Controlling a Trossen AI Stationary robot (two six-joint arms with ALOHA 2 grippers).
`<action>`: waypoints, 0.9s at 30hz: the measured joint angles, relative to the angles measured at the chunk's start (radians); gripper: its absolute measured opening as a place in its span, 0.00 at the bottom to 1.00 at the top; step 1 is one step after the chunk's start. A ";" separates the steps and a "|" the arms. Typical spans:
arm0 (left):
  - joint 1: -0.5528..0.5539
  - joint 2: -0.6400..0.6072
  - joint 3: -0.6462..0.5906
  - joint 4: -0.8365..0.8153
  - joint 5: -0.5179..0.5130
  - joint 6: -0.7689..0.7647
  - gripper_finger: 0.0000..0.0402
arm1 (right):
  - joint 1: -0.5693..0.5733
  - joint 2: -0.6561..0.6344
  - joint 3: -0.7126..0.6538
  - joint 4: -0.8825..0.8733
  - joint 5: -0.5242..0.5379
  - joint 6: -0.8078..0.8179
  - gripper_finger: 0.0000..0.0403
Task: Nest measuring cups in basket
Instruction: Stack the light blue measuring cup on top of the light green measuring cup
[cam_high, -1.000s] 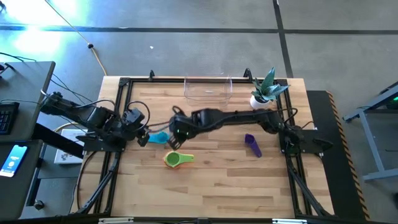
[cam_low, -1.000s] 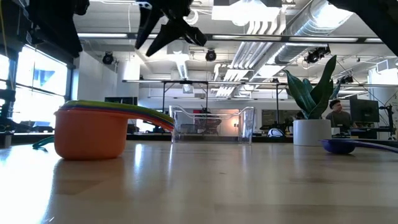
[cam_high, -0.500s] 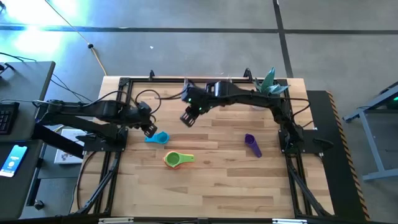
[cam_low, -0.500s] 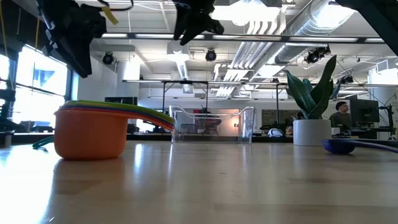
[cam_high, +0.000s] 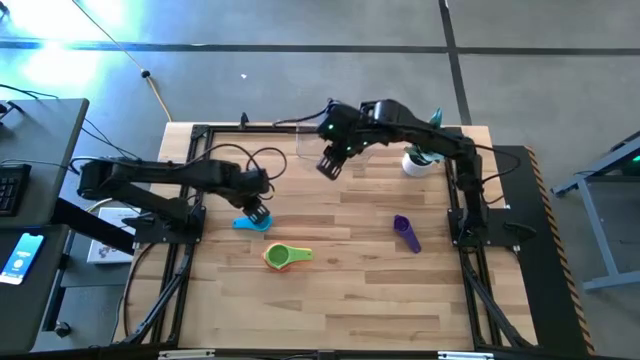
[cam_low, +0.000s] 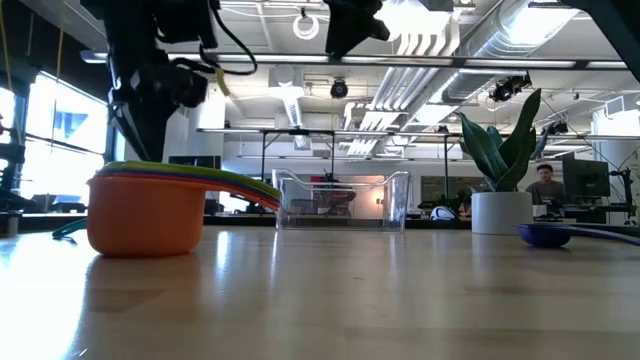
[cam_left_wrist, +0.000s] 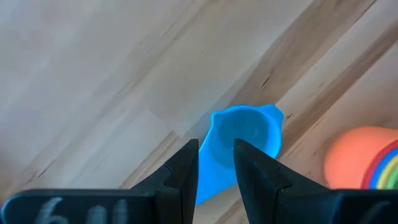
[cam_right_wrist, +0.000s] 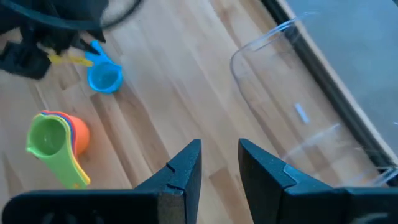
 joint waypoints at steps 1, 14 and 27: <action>0.000 0.017 0.000 0.000 0.001 0.000 0.23 | -0.004 -0.003 0.000 -0.004 0.001 -0.006 0.24; 0.000 0.174 0.000 0.049 0.040 0.010 0.23 | -0.014 -0.010 0.000 -0.023 0.002 -0.040 0.24; 0.000 0.281 0.000 0.071 0.037 0.016 0.23 | -0.014 -0.010 0.000 -0.036 0.003 -0.040 0.24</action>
